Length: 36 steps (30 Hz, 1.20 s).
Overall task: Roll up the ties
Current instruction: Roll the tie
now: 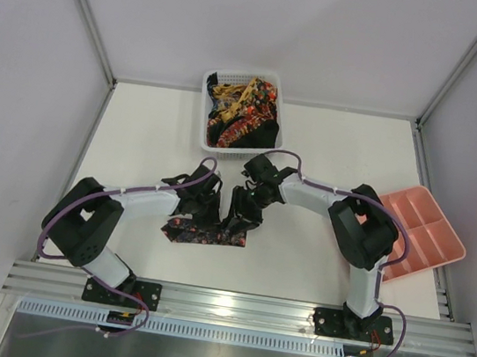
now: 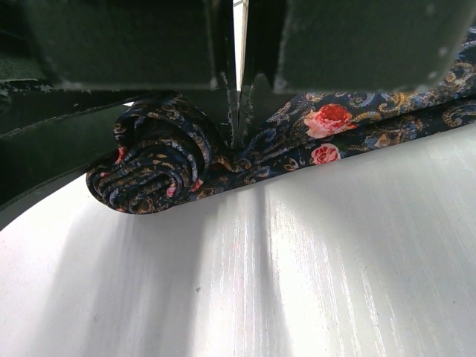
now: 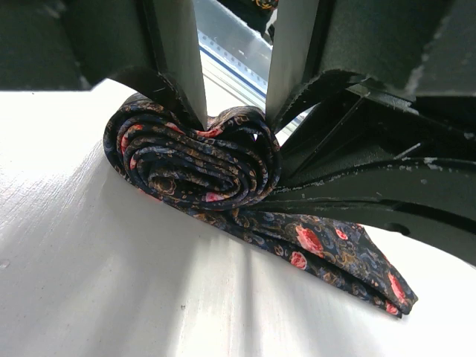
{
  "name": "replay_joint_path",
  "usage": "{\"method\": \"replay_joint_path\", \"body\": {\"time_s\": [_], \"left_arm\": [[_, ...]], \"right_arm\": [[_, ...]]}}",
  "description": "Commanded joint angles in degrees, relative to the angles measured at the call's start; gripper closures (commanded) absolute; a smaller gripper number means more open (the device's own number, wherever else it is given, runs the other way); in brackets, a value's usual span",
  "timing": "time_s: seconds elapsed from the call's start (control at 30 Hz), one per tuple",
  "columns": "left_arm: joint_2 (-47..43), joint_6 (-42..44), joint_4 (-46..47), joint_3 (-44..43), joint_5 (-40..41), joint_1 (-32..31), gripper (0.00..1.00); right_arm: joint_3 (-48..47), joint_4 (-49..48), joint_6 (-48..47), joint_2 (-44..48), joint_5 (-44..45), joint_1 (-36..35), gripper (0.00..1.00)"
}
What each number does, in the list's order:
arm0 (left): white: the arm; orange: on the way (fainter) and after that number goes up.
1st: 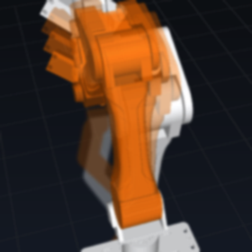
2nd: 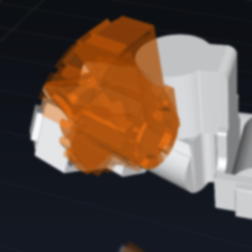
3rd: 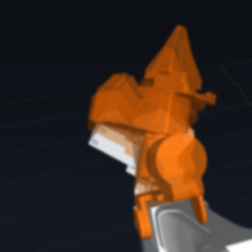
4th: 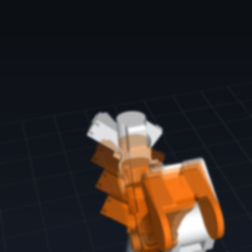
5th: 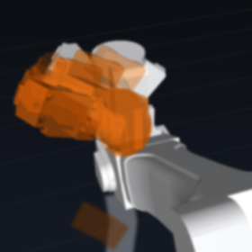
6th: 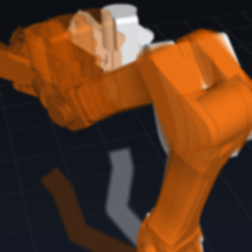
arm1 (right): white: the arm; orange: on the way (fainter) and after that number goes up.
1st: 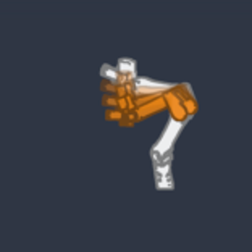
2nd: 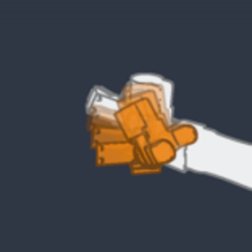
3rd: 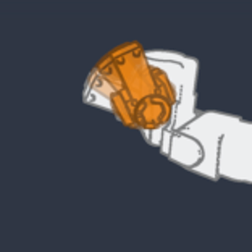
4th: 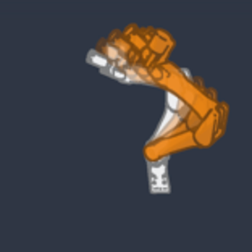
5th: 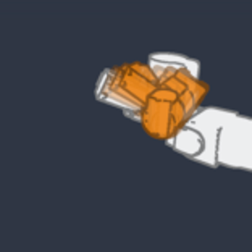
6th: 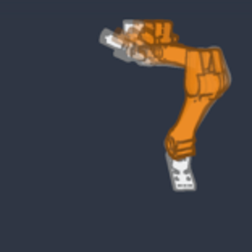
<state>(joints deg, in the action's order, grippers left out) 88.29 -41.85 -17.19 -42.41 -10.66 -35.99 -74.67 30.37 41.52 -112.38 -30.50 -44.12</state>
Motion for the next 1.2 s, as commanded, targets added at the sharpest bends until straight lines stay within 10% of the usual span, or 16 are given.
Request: {"method": "replay_joint_path", "body": {"time_s": [0.0,0.5,0.83,1.17], "left_arm": [[2.2,1.3,-3.6,2.2,-0.1,-0.7,0.99],[2.6,1.6,-2.8,2.7,-0.8,-0.2,0.99],[2.9,1.6,-2.3,3.0,-1.0,-0.1,0.99],[3.1,1.8,-2.2,3.0,-1.4,-0.1,0.99]], "right_arm": [[1.9,-3.8,-0.9,2.2,0.2,0.3,0.57],[8.3,-13.2,0.5,5.2,-6.9,2.1,0.48],[11.7,-18.5,1.5,6.8,-8.7,2.7,0.65],[16.3,-25.1,4.5,7.9,-11.9,4.1,0.59]]}}
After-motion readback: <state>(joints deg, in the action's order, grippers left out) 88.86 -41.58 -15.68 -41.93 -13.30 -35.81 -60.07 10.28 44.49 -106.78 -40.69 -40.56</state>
